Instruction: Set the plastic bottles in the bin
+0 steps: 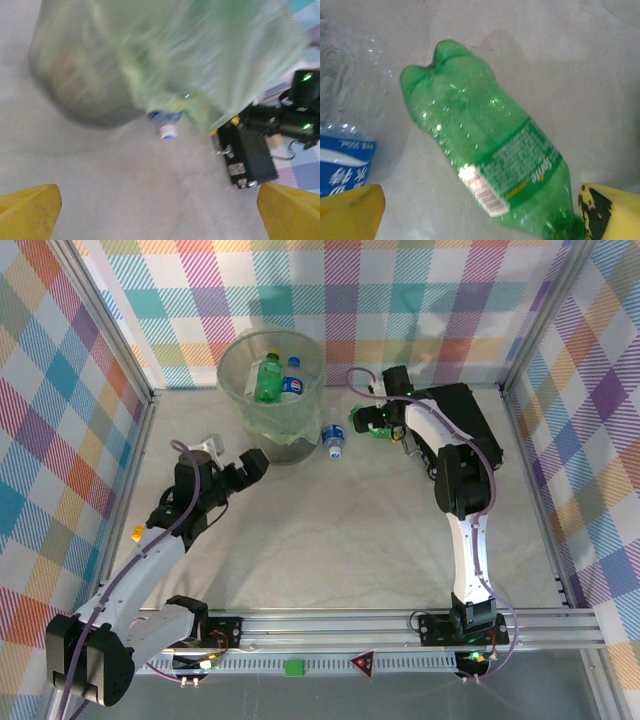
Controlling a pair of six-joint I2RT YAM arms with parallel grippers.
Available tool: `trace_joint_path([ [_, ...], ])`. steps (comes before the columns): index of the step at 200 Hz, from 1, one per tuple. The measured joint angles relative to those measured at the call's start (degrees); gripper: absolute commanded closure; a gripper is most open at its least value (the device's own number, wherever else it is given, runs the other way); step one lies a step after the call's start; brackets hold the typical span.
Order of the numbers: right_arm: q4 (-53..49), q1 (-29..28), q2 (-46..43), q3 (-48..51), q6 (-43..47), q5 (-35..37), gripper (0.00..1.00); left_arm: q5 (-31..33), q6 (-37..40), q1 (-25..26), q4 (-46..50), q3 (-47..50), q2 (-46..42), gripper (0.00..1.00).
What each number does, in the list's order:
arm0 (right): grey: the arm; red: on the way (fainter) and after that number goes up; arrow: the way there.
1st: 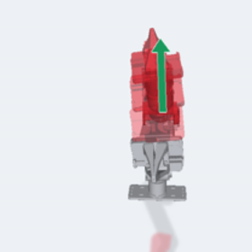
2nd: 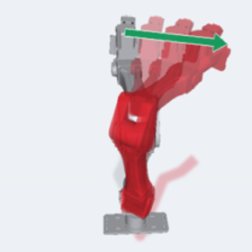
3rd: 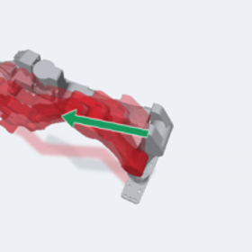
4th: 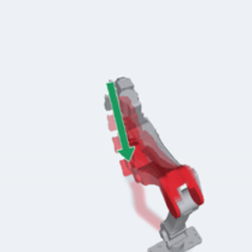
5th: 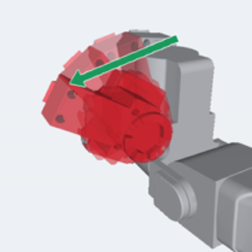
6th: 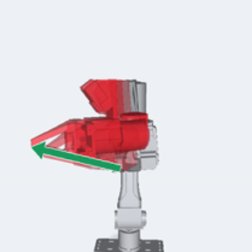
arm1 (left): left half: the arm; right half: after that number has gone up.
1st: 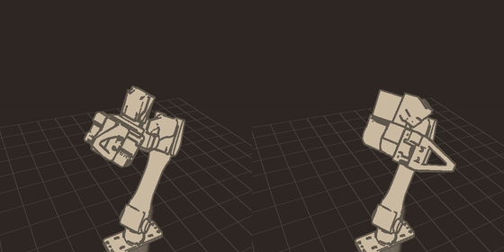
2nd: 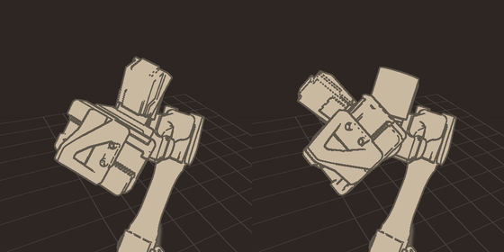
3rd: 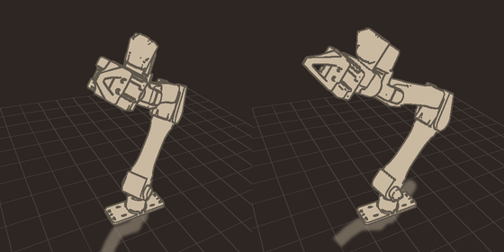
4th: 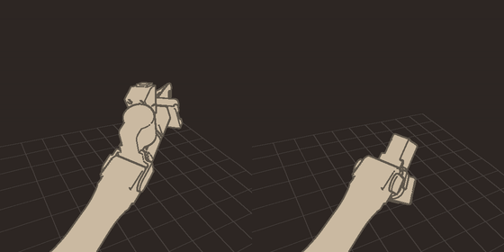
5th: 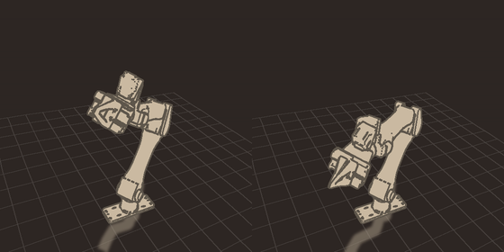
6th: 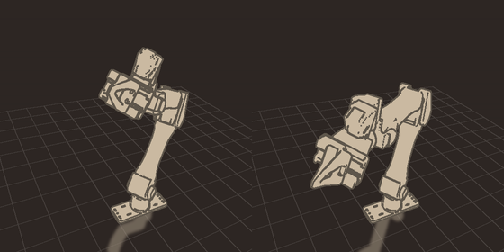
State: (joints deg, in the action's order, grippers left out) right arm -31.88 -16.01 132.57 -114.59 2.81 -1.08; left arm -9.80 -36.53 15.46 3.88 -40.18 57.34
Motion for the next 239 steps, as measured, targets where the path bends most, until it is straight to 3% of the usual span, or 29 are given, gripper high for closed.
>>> trace_joint_path([
  [62, -4.50, 0.31, 10.21, -13.09, 0.79, -3.02, 0.01, -0.04, -4.87, 1.09, -4.04, 5.68, 4.24, 0.00],
  [121, -8.15, 0.31, 12.11, -13.68, -0.68, -5.92, 0.02, -0.04, -5.73, 1.40, -7.96, 5.79, 6.43, 0.00],
  [151, -9.35, 0.31, 12.15, -13.68, -1.97, -6.10, 0.11, -0.02, -5.70, 1.68, -9.07, 5.79, 7.87, 0.00],
  [190, -9.60, 0.31, 12.15, -13.68, -3.69, -6.12, 0.36, 0.72, -5.73, 1.70, -9.92, 5.88, 7.98, 0.00],
  [239, -9.79, 0.31, 11.54, -13.31, -4.50, -6.32, 0.43, 3.45, -6.12, 1.70, -10.34, 5.88, 9.62, 0.00],
])
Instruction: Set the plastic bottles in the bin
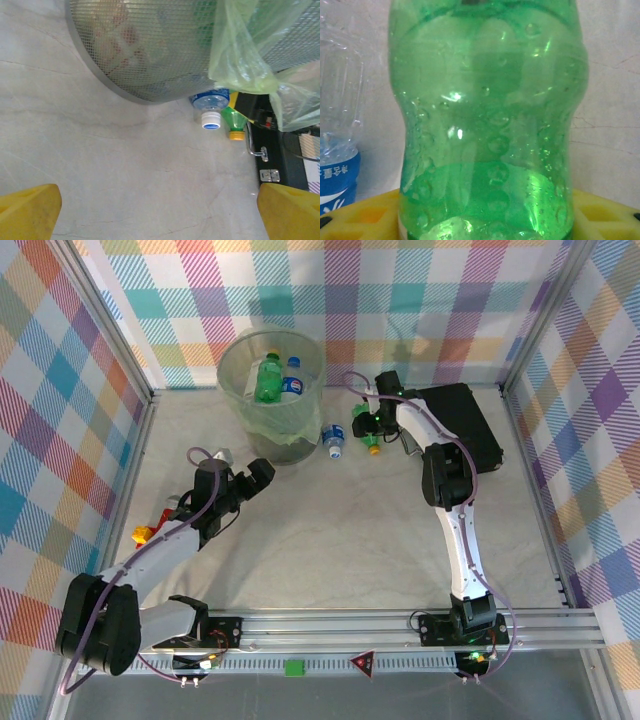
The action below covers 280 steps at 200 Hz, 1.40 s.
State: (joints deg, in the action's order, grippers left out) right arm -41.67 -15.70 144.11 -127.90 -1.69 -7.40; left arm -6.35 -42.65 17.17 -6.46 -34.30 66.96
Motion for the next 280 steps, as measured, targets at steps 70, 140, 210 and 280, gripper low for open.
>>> trace_joint_path([
  [70, 3.69, 0.00, -22.88, 18.25, -4.28, -4.42, 0.47, 2.19, -0.17, 0.00, 0.11, -0.02, 2.84, 0.00],
  [140, 14.64, -0.33, -40.81, 31.08, -16.33, -15.65, 0.49, 3.02, 0.39, 0.00, 0.31, -0.61, 4.52, 0.00],
  [210, 20.02, -7.19, -40.52, 23.04, -23.76, -20.13, 0.50, 3.67, 2.97, 0.00, 2.16, -0.61, 3.58, 0.00],
  [280, 19.93, -12.87, -27.02, 2.45, -26.10, -18.10, 0.50, 7.98, 3.28, 0.00, 3.43, -0.61, -2.93, 0.00],
])
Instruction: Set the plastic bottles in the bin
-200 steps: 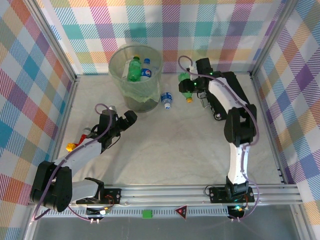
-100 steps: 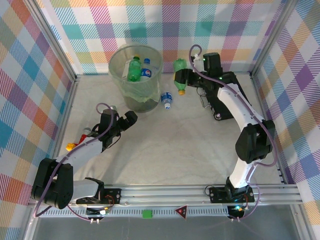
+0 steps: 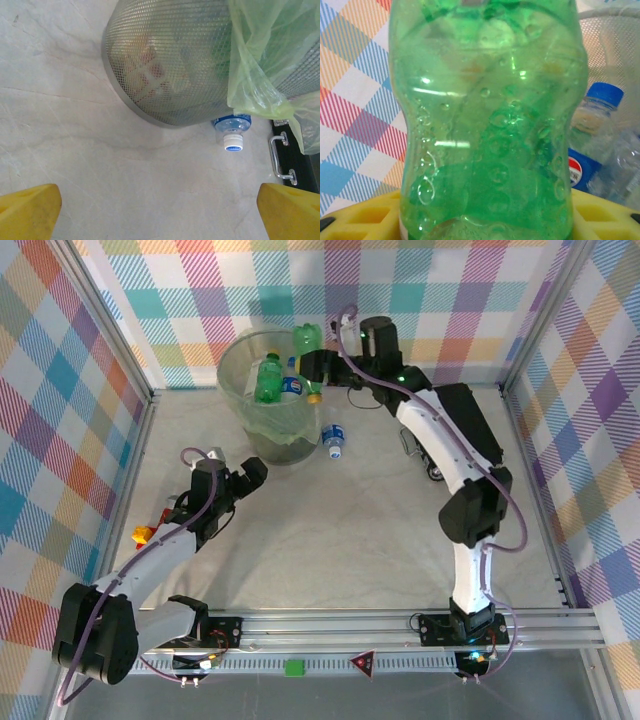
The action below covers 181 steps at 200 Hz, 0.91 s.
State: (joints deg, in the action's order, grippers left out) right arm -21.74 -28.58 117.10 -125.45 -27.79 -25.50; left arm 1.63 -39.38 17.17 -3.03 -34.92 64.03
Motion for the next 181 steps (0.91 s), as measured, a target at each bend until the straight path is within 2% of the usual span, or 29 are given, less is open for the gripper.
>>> trace_joint_path([
  [40, -1.77, -1.11, 10.67, -11.52, -2.49, 0.09, 0.50, -0.37, -1.62, 0.00, -1.73, -0.02, 4.26, 0.00],
  [60, -2.95, -1.42, 12.79, -15.67, -3.08, 0.85, 0.49, -1.62, -2.78, 0.00, -4.55, 0.00, 5.90, 0.00],
  [107, -3.58, -1.51, 13.55, -17.09, -3.89, 2.93, 0.48, -4.90, -3.28, 0.00, -7.21, -0.04, 7.61, 0.00],
  [181, -3.54, -1.88, 14.62, -19.15, -4.35, 6.34, 0.45, -8.24, -2.01, 0.00, -5.35, -0.70, 7.56, 0.00],
])
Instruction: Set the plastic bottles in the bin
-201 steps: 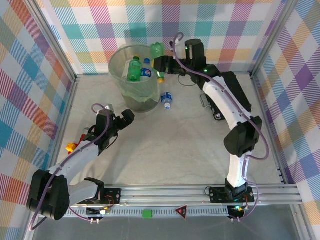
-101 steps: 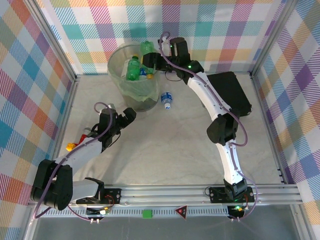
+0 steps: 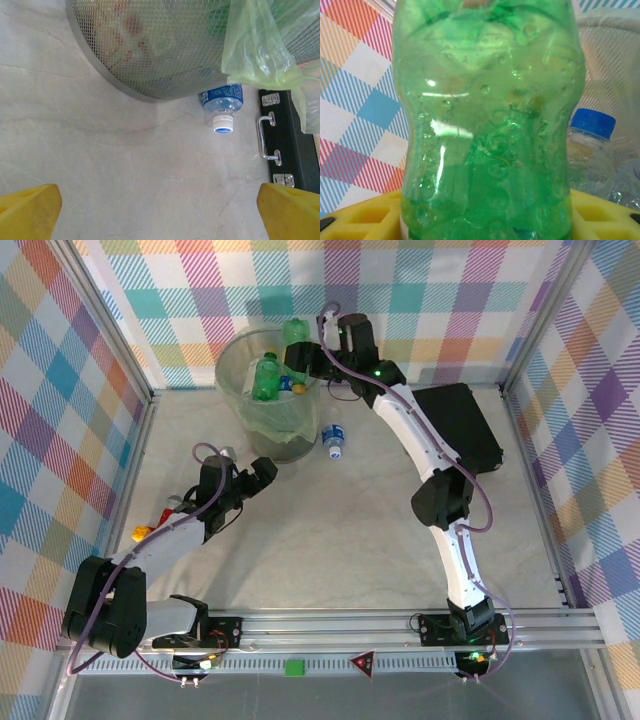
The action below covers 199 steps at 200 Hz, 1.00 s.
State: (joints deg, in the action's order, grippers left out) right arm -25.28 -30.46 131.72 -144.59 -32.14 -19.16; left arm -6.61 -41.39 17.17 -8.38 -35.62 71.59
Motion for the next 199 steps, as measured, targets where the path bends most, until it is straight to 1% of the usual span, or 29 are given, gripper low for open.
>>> trace_joint_path([
  [47, 0.57, 0.00, 2.78, -2.16, 1.40, 2.95, 0.41, -1.77, 0.76, 0.00, 2.75, 0.00, -1.79, 0.00],
  [54, 0.83, 0.00, 3.23, -2.54, 1.51, 3.13, 0.38, -1.92, 0.87, 0.00, 3.02, 0.00, -2.25, 0.00],
  [65, 0.87, 0.00, 3.48, -2.89, 1.60, 3.17, 0.33, -1.97, 0.92, 0.00, 3.65, 0.00, -3.08, 0.00],
  [78, 1.20, -0.02, 3.50, -2.99, 1.86, 3.19, 0.24, -1.95, 0.92, 0.00, 4.17, 0.00, -4.13, 0.00],
  [94, 1.20, -0.42, 3.50, -3.08, 2.54, 3.32, 0.19, -1.95, 0.90, 0.00, 4.39, 0.00, -5.53, 0.00],
  [100, 1.20, -0.55, 3.50, -3.26, 2.62, 3.32, 0.15, -1.95, 0.90, 0.00, 4.52, 0.00, -6.08, 0.00],
  [114, 1.03, -0.76, 3.50, -3.72, 3.08, 3.65, 0.00, -1.97, 0.90, 0.00, 5.14, 0.00, -7.02, 0.00],
  [163, 1.11, -0.85, 3.30, -4.35, 5.03, 5.27, 0.01, -3.37, 0.92, 0.55, 5.86, 0.00, -7.76, 0.00],
  [199, -2.75, -0.66, 0.42, -4.35, 6.54, 6.19, 0.01, -3.02, 2.12, 4.13, 6.05, 0.07, -9.57, 0.00],
])
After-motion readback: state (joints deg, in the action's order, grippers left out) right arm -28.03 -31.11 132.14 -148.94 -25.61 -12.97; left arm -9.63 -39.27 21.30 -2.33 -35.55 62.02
